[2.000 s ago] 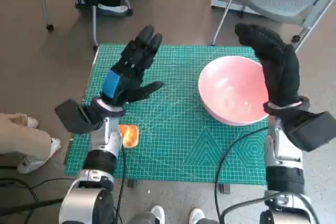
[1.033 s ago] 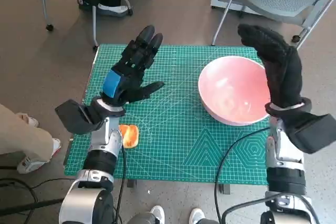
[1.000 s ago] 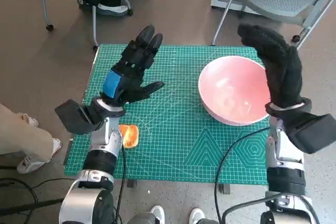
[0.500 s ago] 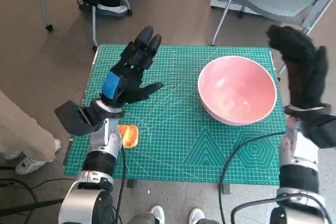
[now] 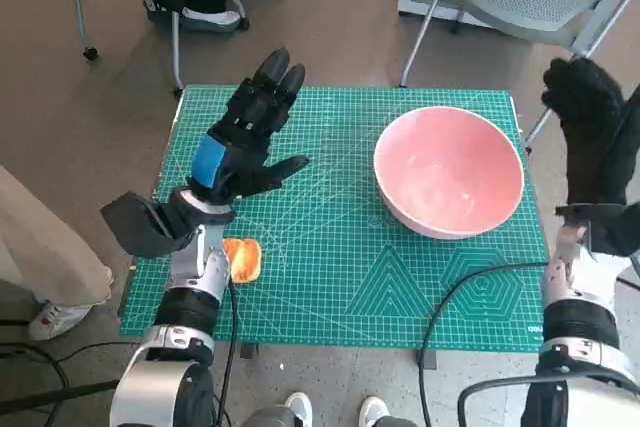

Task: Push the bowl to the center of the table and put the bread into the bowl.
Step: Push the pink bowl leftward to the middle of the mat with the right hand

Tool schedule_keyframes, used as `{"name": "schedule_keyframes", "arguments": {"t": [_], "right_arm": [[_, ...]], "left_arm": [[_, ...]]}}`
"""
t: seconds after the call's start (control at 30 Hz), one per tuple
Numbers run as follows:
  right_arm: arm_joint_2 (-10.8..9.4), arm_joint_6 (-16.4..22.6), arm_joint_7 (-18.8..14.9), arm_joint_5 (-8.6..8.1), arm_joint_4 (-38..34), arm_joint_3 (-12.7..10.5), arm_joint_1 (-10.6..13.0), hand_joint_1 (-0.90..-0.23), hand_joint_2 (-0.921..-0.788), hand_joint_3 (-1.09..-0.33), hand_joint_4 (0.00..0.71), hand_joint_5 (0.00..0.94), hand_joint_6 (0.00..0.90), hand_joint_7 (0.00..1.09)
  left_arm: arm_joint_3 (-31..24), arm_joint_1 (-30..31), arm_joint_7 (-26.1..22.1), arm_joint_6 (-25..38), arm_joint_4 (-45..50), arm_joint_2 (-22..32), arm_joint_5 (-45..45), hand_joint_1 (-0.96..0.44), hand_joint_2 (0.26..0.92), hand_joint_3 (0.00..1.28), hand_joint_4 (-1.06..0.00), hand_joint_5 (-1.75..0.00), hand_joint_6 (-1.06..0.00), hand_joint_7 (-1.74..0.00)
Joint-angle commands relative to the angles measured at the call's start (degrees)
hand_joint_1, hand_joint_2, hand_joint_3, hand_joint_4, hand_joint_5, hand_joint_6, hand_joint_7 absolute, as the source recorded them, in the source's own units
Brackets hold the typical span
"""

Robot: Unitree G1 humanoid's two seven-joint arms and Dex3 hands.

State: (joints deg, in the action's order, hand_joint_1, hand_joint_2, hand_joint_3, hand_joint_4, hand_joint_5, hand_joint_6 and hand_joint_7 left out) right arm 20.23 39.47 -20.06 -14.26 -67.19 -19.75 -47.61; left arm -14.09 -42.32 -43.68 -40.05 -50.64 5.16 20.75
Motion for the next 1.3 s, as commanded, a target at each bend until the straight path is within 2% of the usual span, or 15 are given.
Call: {"name": "schedule_keyframes", "arguments": {"t": [0.03, 0.53, 0.93, 1.3], "right_arm": [[0.8, -3.2, 1.2, 0.4, -3.5, -0.7, -0.2, -0.68, -0.921, -0.888, 0.121, 0.002, 0.08, 0.31], [1.0, -9.4, 1.0, -0.43, -6.2, -3.1, -0.4, -0.693, -0.921, -0.857, 0.127, 0.004, 0.113, 0.25], [1.4, -13.0, 1.8, 0.2, -7.3, -4.0, -0.5, -0.672, -0.921, -0.863, 0.144, 0.009, 0.137, 0.23], [1.3, -14.5, 2.8, 1.15, -7.7, -4.1, -0.3, -0.657, -0.921, -0.882, 0.147, 0.006, 0.136, 0.21]], "left_arm": [[0.0, 1.0, -0.6, 1.0, 1.0, 0.4, 0.7, -0.23, 0.921, 0.19, -0.1, 0.0, -0.19, 0.0], [-0.8, 1.5, -2.1, 2.3, 1.6, 0.8, 2.0, -0.24, 0.921, 0.19, -0.1, 0.0, -0.19, 0.0], [-1.5, 1.7, -3.0, 2.3, 1.1, 1.8, 2.8, -0.24, 0.921, 0.19, -0.1, 0.0, -0.19, 0.0], [-2.0, 1.8, -3.1, 2.4, 1.0, 2.2, 2.7, -0.24, 0.921, 0.19, -0.1, 0.0, -0.2, -0.01]]}}
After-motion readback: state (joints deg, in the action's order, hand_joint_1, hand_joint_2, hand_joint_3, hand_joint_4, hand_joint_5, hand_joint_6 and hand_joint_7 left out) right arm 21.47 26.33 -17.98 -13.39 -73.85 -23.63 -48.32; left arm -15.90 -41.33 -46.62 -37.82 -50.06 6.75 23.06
